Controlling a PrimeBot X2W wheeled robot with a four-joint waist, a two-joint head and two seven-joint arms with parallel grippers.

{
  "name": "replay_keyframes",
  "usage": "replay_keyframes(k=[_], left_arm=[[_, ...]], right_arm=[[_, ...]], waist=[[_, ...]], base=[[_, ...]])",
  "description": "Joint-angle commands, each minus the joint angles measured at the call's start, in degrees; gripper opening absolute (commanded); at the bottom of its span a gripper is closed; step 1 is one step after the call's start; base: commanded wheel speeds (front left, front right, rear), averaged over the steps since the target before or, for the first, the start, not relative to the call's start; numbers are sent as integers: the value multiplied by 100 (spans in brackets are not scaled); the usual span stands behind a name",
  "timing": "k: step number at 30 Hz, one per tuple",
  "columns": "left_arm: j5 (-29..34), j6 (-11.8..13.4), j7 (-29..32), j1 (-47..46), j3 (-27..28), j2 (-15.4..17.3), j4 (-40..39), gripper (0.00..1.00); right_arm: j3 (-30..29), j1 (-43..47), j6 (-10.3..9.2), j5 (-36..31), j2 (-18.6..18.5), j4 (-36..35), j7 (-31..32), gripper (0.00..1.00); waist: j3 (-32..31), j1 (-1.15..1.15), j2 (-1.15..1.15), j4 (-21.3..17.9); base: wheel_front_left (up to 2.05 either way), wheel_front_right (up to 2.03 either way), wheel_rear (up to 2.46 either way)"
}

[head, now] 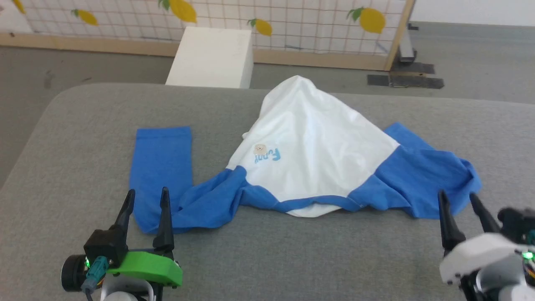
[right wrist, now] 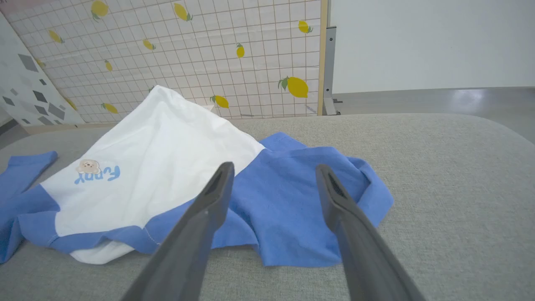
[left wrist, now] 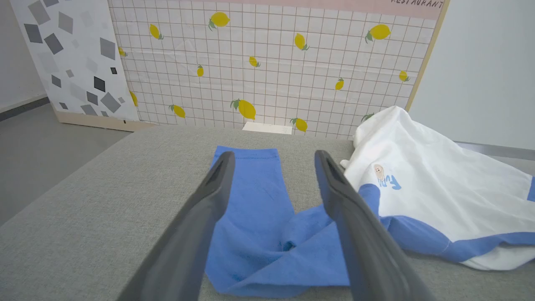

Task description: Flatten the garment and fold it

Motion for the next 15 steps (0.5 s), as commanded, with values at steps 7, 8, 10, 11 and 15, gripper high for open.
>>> replay_keyframes(k=[7,8,10,11,15], left_arm=[[-189,33,190,26,-29,-16,-25,100],[-243,15,281,-51,-54,-18,-59,100],[-343,-34,590,-285,-103,16,-95,100],[-386,-52,797,-422,-116,59,-91,100],[-577,-10,2882,-1069,-146,403,332,100]], right_arm=[[-67,572,-8,431,13,-232,134,100],[-95,580,-8,460,13,-259,155,100],[-136,564,-8,487,13,-324,180,100],[-144,548,-8,490,13,-351,190,100],[-40,406,-8,447,13,-459,232,100]], waist=[[-121,0,0,-386],[-91,0,0,-387],[-26,0,0,-369],[7,0,0,-366],[191,0,0,-406]], base=[[0,0,0],[0,0,0],[0,0,0],[0,0,0],[0,0,0]])
